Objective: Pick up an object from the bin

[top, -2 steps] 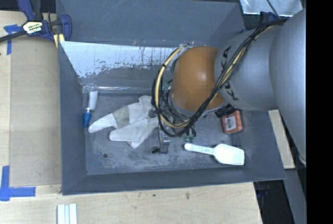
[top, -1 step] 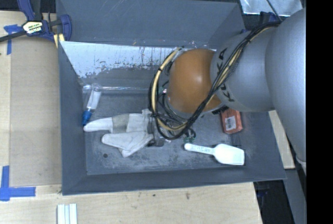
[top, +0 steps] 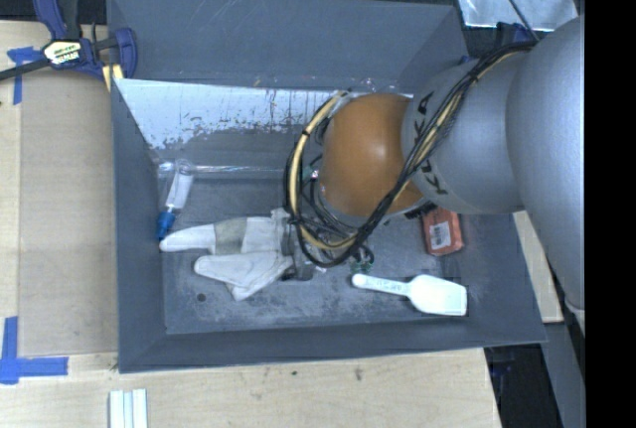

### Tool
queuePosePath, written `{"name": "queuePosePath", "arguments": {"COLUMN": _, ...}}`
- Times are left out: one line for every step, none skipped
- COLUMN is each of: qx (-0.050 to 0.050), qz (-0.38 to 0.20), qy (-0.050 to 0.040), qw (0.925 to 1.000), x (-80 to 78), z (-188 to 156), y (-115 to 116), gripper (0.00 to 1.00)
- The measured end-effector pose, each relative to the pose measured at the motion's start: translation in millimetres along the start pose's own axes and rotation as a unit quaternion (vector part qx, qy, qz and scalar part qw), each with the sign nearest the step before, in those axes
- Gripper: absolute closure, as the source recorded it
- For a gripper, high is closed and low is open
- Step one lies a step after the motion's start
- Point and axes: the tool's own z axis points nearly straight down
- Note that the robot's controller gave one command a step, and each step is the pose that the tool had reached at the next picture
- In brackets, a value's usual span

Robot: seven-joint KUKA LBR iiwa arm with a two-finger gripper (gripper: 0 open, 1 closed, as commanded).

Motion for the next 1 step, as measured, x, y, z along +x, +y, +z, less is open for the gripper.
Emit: {"name": "queuePosePath", "arguments": {"qx": 0.0, "qz": -0.019, "qy": 0.0007, "qw": 0.9998, "x": 15.4, "z": -146.3, "y": -30.8, "gripper": 1.0}}
